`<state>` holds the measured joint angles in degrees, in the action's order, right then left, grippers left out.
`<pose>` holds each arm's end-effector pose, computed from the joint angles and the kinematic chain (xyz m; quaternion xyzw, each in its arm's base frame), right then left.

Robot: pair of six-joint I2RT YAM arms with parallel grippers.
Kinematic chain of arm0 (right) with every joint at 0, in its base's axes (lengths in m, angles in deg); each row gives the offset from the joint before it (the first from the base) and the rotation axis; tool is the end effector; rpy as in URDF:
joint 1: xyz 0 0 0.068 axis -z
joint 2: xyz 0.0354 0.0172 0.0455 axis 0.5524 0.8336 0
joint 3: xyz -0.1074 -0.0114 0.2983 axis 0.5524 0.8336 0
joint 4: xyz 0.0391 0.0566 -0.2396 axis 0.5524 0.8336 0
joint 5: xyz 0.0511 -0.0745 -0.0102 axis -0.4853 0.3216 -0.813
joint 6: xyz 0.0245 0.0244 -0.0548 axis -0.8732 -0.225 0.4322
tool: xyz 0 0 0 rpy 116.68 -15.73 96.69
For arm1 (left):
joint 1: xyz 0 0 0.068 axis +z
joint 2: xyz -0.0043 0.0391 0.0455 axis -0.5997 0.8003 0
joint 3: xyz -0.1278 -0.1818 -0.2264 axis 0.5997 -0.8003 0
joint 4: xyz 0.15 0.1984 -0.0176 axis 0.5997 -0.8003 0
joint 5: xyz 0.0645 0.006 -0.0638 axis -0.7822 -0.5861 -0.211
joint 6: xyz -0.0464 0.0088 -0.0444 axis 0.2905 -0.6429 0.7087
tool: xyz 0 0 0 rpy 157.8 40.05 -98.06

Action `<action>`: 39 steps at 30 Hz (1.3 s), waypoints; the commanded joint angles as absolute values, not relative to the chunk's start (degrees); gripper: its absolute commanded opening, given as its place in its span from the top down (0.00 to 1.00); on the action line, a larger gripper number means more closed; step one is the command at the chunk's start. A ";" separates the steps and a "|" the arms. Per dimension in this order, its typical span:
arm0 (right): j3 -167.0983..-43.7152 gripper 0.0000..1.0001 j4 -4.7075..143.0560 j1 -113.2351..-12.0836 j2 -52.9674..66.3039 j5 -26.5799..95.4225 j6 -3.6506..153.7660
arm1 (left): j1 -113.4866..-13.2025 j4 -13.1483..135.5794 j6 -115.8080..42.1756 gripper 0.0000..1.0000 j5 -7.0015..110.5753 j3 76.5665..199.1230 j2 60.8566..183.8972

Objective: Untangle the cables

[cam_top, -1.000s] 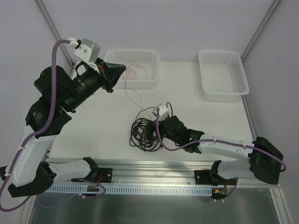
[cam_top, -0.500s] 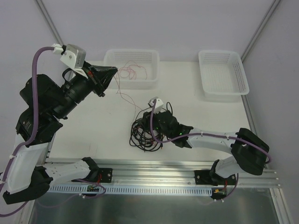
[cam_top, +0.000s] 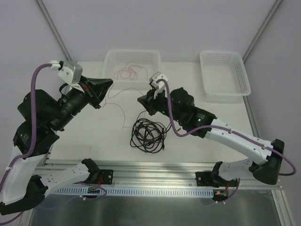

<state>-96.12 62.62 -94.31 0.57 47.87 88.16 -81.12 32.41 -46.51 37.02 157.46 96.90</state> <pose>0.1521 0.2613 0.4313 -0.3700 0.6215 0.2831 0.6298 0.0565 -0.0471 0.5824 0.1773 0.5820 -0.2791 0.7429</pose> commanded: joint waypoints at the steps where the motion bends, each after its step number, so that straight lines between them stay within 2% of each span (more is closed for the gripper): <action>1: -108.58 0.99 74.69 -94.18 -3.40 47.07 96.28 | -81.32 34.68 -47.87 0.95 39.73 154.54 96.10; 6: -125.27 0.99 81.32 -94.18 -0.85 46.28 100.50 | -81.32 39.06 -52.25 0.94 47.82 156.80 95.66; 9: -134.23 0.99 82.99 -94.09 1.34 45.84 102.17 | -81.32 39.78 -54.19 0.90 55.46 160.41 96.89; 14: -141.83 0.99 83.61 -94.18 4.07 45.40 103.58 | -81.23 41.00 -54.02 0.88 59.08 160.78 98.83; 21: -140.96 0.99 81.23 -94.00 4.34 44.70 103.41 | -81.32 47.76 -51.39 0.88 58.65 149.01 97.42; 28: -127.61 0.99 77.72 -93.47 1.88 42.68 97.09 | -81.32 58.75 -48.49 0.83 60.21 134.51 94.87; 30: -122.78 0.99 75.97 -93.39 1.09 42.50 94.01 | -81.32 64.00 -45.68 0.78 62.15 129.15 94.26; 31: -121.46 0.99 75.61 -93.47 0.74 42.59 93.13 | -81.32 65.34 -44.28 0.67 63.46 125.57 93.56; 33: -117.76 0.99 74.82 -93.47 0.03 42.50 90.76 | -81.32 68.50 -43.13 0.61 64.00 122.03 92.16; 36: -113.29 0.99 73.94 -93.56 -1.02 42.59 88.73 | -81.32 70.18 -41.54 0.44 61.99 114.83 90.22; 37: -112.05 0.99 74.03 -93.47 -1.20 42.94 88.21 | -81.32 70.19 -40.58 0.34 60.85 111.41 88.56; 39: -108.63 0.99 74.03 -93.47 -1.55 43.55 86.72 | -81.32 70.27 -39.09 0.26 57.95 107.71 84.88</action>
